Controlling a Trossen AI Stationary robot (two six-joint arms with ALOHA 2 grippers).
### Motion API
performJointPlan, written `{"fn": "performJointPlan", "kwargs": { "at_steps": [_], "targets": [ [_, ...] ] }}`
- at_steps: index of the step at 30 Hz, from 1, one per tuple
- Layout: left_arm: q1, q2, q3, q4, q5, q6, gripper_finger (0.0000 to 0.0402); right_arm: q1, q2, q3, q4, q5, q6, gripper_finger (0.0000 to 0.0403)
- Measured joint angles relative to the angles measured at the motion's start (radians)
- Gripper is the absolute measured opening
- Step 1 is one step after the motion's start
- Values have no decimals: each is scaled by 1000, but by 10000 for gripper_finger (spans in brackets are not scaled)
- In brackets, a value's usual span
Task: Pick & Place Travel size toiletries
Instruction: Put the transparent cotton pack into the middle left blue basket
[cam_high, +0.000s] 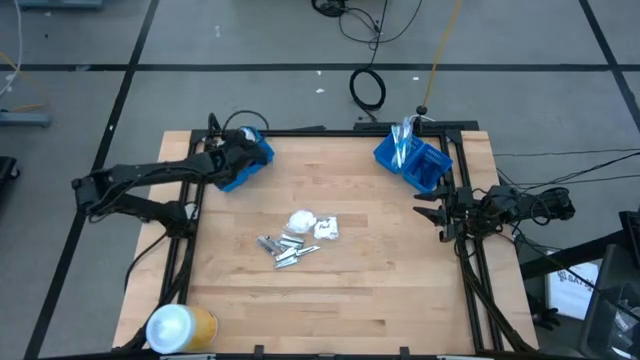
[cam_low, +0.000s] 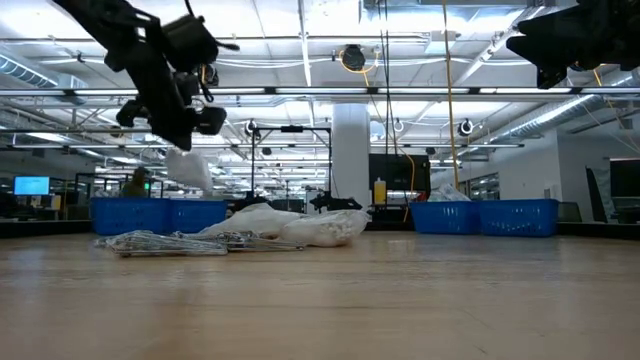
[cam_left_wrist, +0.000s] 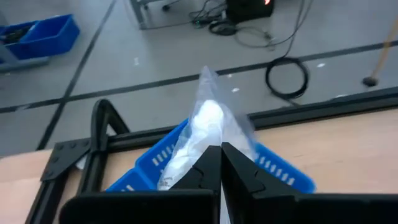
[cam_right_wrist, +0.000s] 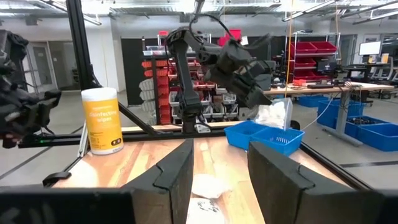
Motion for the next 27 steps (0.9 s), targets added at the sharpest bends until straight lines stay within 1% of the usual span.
{"fn": "performJointPlan", "kwargs": {
  "at_steps": [5, 9, 14, 16, 18, 21, 23, 25, 27],
  "targets": [
    [19, 67, 0, -3, 3, -72, 16, 0, 0, 0, 5, 0, 0, 139],
    [22, 85, 0, -3, 2, -82, 39, 0, 0, 0, 7, 0, 0, 139],
    [22, 85, 0, -1, -1, -82, 99, 0, 0, 0, 7, 0, 0, 139],
    [18, 85, 0, 11, 34, -75, 126, 0, 0, 0, 7, 0, 0, 139],
    [5, 85, 0, 46, 132, -12, 149, 0, 0, 0, 7, 0, 0, 139],
    [-30, 64, 0, 121, 360, 113, 172, 0, 0, -1, 7, 0, 0, 139],
    [-63, 61, 1, 193, 509, 161, 182, 0, 0, -1, 7, 0, 0, 139],
    [-101, 64, 0, 217, 646, 191, 188, 0, 0, -1, 7, 0, 0, 139],
    [-144, 64, -1, 243, 758, 213, 192, 0, 0, -1, 7, 0, 0, 139]
  ]
}}
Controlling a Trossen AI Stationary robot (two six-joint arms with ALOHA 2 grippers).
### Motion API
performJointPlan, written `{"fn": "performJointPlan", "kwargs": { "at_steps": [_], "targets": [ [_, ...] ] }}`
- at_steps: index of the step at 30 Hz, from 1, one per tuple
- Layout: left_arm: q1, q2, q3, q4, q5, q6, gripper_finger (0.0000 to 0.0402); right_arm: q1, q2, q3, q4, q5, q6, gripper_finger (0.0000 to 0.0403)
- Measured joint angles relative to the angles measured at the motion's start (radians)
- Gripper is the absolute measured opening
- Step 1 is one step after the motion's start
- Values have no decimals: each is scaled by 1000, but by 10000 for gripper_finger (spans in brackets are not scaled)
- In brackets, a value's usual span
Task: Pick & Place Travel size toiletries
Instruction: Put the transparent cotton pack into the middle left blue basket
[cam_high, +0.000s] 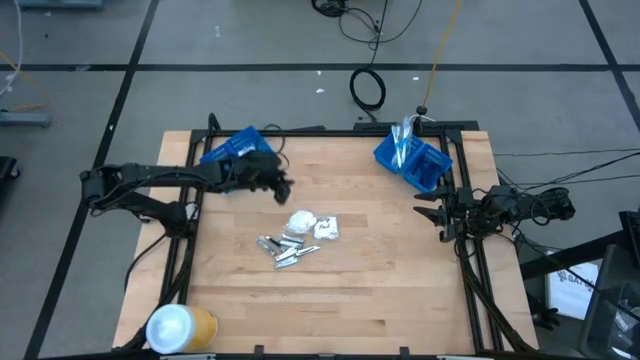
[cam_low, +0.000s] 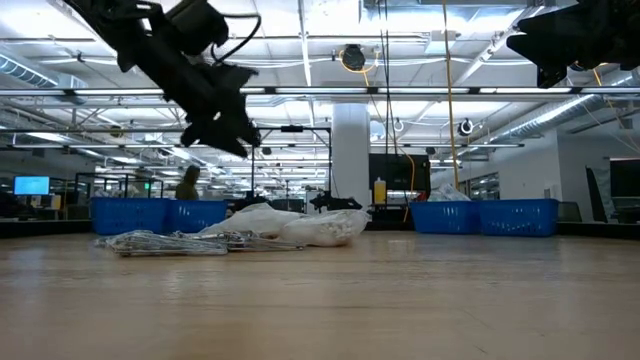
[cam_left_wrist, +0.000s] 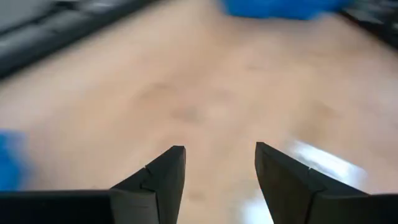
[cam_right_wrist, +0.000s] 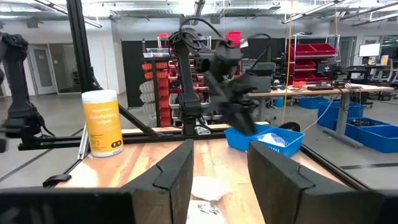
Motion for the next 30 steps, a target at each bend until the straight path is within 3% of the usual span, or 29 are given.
{"fn": "performJointPlan", "kwargs": {
  "at_steps": [5, 14, 19, 30],
  "targets": [
    [-132, 14, 0, 0, 109, 7, 191, 0, 0, 0, 0, 0, 0, 139],
    [-316, 135, 0, 76, 48, 39, 187, 0, 0, 0, 7, 0, 0, 139],
    [-344, 254, 0, 170, -41, 146, 186, 0, 0, 0, 14, 0, 0, 139],
    [-317, 338, 0, 162, -52, 118, 186, 0, 0, 0, 13, 0, 2, 139]
  ]
}}
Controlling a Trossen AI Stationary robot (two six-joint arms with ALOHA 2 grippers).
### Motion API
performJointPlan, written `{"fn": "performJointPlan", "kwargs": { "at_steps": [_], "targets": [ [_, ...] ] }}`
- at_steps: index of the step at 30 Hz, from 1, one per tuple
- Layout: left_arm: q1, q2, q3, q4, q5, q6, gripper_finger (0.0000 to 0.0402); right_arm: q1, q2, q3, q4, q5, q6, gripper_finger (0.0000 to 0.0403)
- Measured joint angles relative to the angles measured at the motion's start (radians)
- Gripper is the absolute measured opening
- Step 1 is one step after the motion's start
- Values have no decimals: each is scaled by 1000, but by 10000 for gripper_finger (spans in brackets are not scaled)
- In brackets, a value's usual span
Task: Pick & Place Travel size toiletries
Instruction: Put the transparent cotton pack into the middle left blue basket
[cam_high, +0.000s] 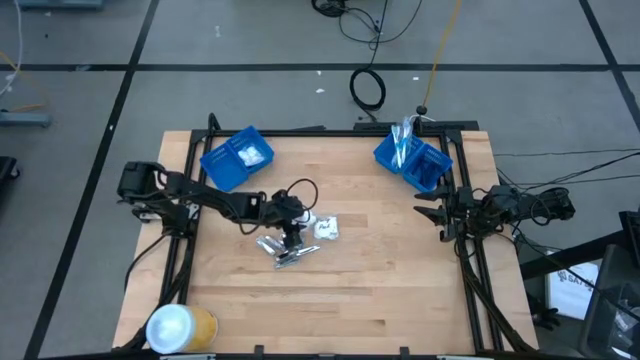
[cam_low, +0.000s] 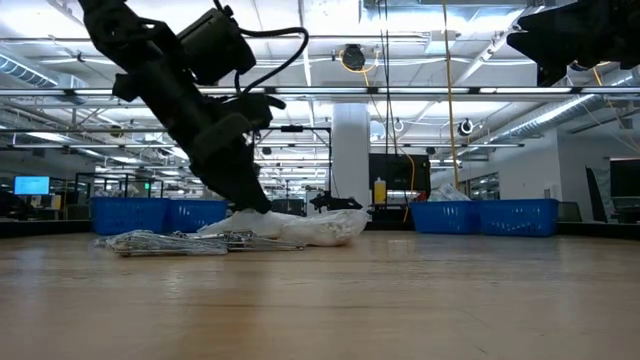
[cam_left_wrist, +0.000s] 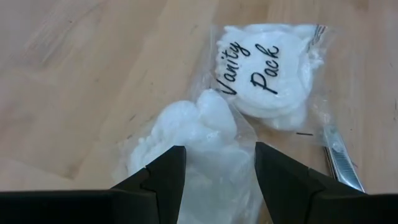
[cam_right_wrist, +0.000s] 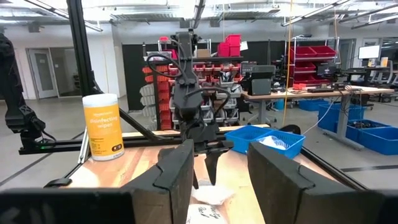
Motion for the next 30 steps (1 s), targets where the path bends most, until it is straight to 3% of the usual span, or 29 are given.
{"fn": "performJointPlan", "kwargs": {
  "at_steps": [6, 15, 22, 30],
  "targets": [
    [8, 0, 0, 1, -1, 4, 166, 0, 0, 0, -1, 0, 1, 139],
    [32, 0, 0, -15, -1, 3, 12, 0, 0, 0, -2, 0, -1, 139],
    [43, -21, 0, -14, -20, -3, 3, 0, 0, 0, -2, 0, -1, 139],
    [43, -202, 0, -44, -126, 28, 1, 0, 0, 0, -6, 0, -2, 139]
  ]
}}
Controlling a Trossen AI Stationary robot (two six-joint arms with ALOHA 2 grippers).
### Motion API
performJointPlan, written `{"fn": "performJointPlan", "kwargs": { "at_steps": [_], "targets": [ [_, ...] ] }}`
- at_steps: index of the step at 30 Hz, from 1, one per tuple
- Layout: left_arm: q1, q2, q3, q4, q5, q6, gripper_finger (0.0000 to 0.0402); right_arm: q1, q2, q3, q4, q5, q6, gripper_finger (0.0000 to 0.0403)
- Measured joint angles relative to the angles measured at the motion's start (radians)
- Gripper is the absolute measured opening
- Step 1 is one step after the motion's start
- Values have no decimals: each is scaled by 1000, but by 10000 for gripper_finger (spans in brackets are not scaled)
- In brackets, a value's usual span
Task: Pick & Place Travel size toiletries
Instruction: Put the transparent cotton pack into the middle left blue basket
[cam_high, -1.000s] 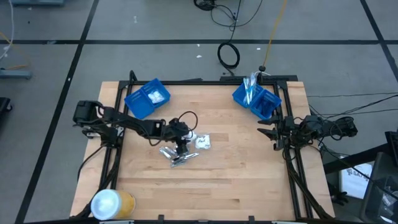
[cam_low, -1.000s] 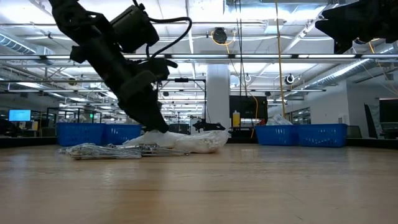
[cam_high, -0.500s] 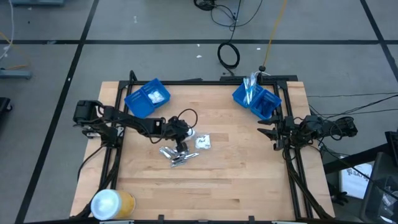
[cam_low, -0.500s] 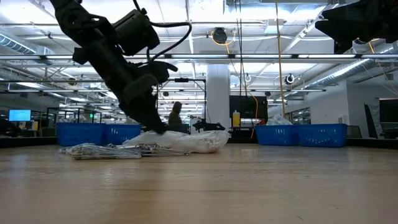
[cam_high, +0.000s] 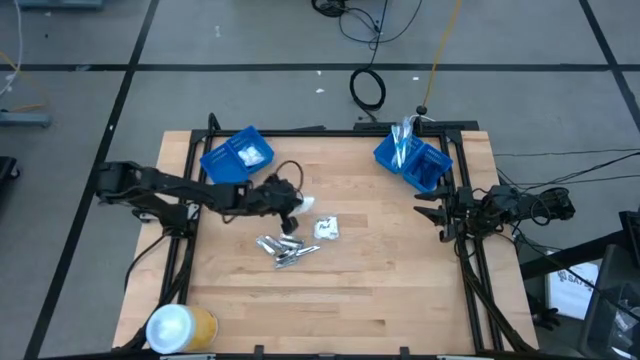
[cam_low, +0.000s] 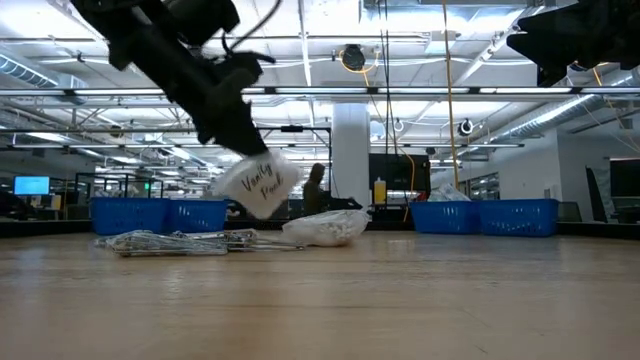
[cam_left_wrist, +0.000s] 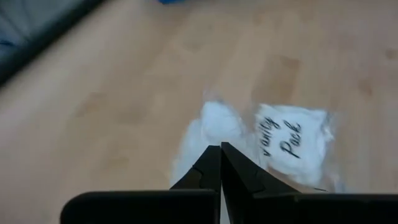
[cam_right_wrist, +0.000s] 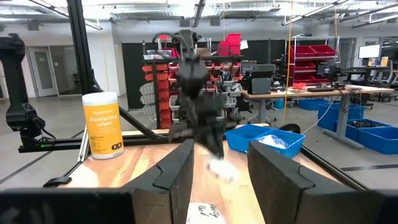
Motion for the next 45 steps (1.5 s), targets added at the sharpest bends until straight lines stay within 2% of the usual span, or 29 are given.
{"fn": "performJointPlan", "kwargs": {
  "at_steps": [5, 9, 13, 16, 26, 31, 35, 45],
  "targets": [
    [0, -131, 0, -104, -156, -3, 1, 0, 0, 0, 0, 0, 0, 139],
    [5, -213, 0, -203, -351, -53, 0, 0, 0, 0, 0, 0, 0, 139],
    [31, -253, 0, -277, -546, -116, 0, 0, 0, 0, 0, 0, 0, 139],
    [69, -261, 0, -282, -614, -125, 0, 0, 0, 0, 0, 0, 0, 139],
    [303, -208, 0, -255, -625, -140, 0, 0, 0, 0, 0, 0, 0, 139],
    [407, -155, 0, -206, -547, -140, 0, 0, 0, 0, 0, 0, 0, 139],
    [470, -99, 0, -174, -500, -143, 0, 0, 0, 0, 0, 0, 0, 139],
    [563, 62, 0, -158, -473, -219, 15, 0, 0, 0, -3, 0, 0, 139]
  ]
}}
